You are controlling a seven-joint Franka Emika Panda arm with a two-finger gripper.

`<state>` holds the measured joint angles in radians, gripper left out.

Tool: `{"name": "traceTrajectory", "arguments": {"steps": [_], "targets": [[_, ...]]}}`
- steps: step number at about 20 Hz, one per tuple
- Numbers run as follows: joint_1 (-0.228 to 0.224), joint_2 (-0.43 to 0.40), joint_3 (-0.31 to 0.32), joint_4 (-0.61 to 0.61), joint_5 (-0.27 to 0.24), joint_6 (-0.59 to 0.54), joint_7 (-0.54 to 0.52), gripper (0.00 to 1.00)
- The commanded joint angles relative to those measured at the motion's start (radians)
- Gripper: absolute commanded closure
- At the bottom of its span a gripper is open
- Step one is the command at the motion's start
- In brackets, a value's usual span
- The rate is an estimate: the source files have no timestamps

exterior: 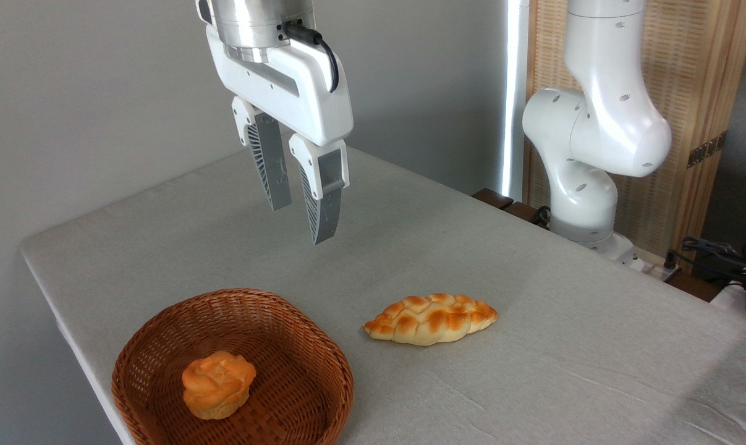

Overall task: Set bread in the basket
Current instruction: 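Move the open gripper down toward the braided bread roll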

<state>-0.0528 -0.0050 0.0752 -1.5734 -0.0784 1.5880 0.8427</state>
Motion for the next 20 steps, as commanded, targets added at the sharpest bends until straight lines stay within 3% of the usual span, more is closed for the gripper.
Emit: {"name": "traceTrajectory", "arguments": {"steps": [1,13,16,20], "targets": [[0.004,-0.009,-0.032,-0.007,-0.017,-0.003,-0.007,0.0],[0.004,-0.022,-0.034,-0.023,-0.011,0.006,0.004,0.0],[0.001,-0.085,-0.037,-0.132,-0.009,0.012,0.012,0.0],[-0.018,-0.193,-0.035,-0.313,0.002,0.094,0.149,0.0]]}}
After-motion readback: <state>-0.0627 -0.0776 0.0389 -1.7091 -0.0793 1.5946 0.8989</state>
